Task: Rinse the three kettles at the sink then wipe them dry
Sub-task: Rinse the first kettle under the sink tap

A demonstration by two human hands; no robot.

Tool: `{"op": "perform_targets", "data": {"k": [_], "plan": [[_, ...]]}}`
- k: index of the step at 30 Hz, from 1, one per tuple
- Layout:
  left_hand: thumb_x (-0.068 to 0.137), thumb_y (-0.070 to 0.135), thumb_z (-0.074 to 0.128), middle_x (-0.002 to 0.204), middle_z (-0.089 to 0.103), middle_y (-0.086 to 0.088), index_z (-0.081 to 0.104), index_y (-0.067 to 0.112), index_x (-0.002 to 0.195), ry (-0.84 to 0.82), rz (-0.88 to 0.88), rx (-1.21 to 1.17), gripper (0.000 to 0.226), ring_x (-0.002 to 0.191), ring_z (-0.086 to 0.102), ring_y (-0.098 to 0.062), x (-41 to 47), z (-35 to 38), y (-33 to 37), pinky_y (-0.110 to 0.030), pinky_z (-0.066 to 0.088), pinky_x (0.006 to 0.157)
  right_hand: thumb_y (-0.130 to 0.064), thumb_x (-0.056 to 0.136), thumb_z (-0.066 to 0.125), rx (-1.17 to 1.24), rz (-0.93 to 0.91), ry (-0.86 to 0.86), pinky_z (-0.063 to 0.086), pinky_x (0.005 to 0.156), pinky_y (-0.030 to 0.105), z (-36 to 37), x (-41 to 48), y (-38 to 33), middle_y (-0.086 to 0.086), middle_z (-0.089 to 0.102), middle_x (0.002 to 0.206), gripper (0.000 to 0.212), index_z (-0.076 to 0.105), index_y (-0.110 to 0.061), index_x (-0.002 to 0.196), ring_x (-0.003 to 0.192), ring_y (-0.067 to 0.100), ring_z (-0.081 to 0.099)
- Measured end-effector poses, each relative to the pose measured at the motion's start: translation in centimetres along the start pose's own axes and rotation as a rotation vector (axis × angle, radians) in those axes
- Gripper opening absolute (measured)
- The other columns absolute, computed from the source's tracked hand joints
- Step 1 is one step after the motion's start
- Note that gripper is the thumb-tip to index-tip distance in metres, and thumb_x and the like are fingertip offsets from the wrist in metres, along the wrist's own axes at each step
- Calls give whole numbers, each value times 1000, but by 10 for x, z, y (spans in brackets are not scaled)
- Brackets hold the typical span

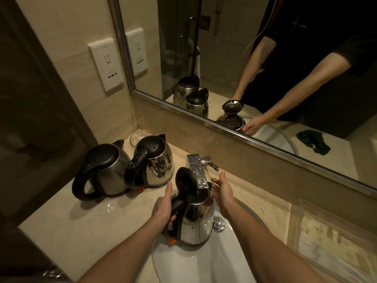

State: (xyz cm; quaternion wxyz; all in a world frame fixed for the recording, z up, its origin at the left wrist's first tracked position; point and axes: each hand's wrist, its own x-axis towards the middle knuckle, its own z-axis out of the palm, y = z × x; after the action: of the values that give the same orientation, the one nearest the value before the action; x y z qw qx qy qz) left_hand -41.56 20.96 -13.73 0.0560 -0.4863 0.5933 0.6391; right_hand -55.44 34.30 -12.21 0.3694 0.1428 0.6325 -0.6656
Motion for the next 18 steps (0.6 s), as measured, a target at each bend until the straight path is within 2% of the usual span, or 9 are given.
{"op": "perform_targets", "data": {"k": [3, 11, 18], "plan": [[90, 81, 21, 45, 48, -2, 61, 6, 88, 4, 10, 23, 85, 35, 47, -16, 0, 1, -1, -24, 40, 44, -56, 99, 30, -3, -6, 1, 34, 111, 38, 0, -2, 0, 14, 54, 133, 64, 54, -4, 127, 125, 27, 50], [91, 79, 22, 43, 46, -2, 48, 10, 69, 13, 19, 21, 77, 33, 45, -15, -2, 1, 0, -25, 40, 44, -58, 98, 31, 6, -1, 4, 33, 113, 41, -1, -2, 1, 15, 55, 134, 64, 55, -5, 126, 124, 27, 52], [93, 78, 22, 49, 50, -3, 56, 7, 83, 21, 21, 18, 79, 36, 48, -14, 1, 2, 0, -24, 40, 42, -57, 99, 31, 7, -3, 6, 34, 111, 38, -1, -5, -2, 14, 54, 134, 64, 54, -5, 129, 125, 27, 51]]}}
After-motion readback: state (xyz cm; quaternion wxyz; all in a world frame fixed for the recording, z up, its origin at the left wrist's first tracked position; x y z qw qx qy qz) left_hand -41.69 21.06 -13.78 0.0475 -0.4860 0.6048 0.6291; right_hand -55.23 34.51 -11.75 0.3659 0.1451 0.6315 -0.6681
